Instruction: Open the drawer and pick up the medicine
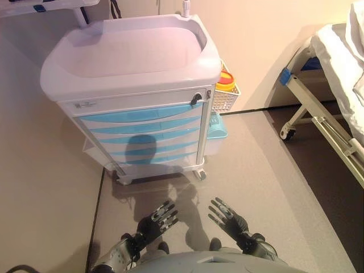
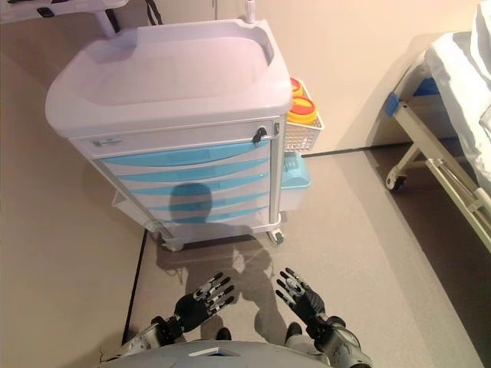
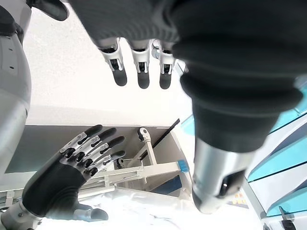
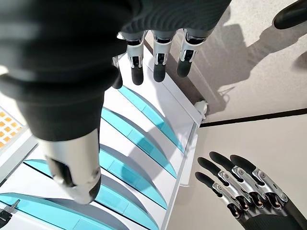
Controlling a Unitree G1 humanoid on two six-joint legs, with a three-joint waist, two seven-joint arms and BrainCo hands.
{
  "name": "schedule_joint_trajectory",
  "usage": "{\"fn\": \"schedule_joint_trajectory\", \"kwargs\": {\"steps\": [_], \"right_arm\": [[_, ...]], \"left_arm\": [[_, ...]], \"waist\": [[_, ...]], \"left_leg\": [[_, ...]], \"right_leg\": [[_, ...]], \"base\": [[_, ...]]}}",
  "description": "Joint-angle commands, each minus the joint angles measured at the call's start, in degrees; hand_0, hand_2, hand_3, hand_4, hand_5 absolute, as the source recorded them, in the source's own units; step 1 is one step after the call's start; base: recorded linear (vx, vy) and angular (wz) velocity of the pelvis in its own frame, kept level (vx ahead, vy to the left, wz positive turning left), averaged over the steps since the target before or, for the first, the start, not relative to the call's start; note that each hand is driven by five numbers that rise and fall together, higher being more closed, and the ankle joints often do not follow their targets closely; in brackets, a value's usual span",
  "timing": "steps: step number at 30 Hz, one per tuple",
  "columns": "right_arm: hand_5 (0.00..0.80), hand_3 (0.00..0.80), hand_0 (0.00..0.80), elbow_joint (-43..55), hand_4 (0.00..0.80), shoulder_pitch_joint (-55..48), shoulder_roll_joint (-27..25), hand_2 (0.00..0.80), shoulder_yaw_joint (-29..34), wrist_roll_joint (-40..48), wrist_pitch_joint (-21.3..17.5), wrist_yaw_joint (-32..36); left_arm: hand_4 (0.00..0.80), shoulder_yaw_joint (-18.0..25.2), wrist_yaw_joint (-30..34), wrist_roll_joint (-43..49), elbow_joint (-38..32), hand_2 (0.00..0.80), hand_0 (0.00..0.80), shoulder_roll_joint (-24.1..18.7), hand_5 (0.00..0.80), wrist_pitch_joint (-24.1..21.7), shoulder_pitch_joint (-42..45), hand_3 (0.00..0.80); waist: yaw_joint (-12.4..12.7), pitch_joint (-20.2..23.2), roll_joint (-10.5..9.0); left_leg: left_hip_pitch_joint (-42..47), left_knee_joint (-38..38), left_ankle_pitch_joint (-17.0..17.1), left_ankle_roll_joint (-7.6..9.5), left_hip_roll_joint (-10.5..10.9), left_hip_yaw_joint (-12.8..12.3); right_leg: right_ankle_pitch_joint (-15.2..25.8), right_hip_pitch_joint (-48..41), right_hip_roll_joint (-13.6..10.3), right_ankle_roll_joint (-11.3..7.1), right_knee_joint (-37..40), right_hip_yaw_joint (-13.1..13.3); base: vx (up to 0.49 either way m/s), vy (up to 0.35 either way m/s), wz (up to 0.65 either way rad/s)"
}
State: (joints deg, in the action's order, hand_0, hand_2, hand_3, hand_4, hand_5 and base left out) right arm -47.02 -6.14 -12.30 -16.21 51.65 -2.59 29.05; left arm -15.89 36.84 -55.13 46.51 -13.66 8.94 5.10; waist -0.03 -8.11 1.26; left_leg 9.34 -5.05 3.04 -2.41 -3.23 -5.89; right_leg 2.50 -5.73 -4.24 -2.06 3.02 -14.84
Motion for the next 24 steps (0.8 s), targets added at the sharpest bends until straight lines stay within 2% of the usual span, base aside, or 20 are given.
{"fn": "schedule_joint_trajectory", "kwargs": {"steps": [1, 7, 24], "right_arm": [[0.000, 0.000, 0.000, 0.6, 0.000, 2.2, 0.6, 0.000, -0.9, -0.6, -1.0, 1.4], [0.000, 0.000, 0.000, 1.4, 0.000, 2.1, 0.1, 0.000, -1.0, -0.3, -0.5, 1.1], [0.000, 0.000, 0.000, 0.8, 0.000, 1.5, 0.6, 0.000, -0.1, 0.3, -0.9, 1.8]], "left_arm": [[0.000, 0.4, 1.7, -1.6, 0.9, 0.000, 0.000, 1.5, 0.000, 0.0, -2.7, 0.000], [0.000, 0.6, 3.7, -3.1, -0.2, 0.000, 0.000, 1.3, 0.000, 1.6, -2.4, 0.000], [0.000, 2.0, 4.2, -7.5, 1.5, 0.000, 0.000, 2.9, 0.000, 0.4, -1.6, 0.000]], "waist": [[0.2, -0.7, -0.69], [0.3, -0.8, -0.57], [0.4, -1.4, -0.80]], "left_leg": [[-4.1, 0.1, -2.5, 0.03, 2.0, 2.4], [-4.2, 0.1, -2.4, -0.01, 2.0, 2.4], [-4.3, 0.1, -2.4, 0.12, 1.9, 2.5]], "right_leg": [[-8.3, -1.5, 0.2, -2.35, -6.8, -1.2], [-8.2, -1.6, 0.1, -2.36, -6.7, -1.3], [-8.1, -1.2, -0.1, -2.31, -6.9, -1.3]], "base": [[0.000, 0.000, 0.00], [0.000, 0.000, 0.00], [0.007, 0.005, 0.00]]}}
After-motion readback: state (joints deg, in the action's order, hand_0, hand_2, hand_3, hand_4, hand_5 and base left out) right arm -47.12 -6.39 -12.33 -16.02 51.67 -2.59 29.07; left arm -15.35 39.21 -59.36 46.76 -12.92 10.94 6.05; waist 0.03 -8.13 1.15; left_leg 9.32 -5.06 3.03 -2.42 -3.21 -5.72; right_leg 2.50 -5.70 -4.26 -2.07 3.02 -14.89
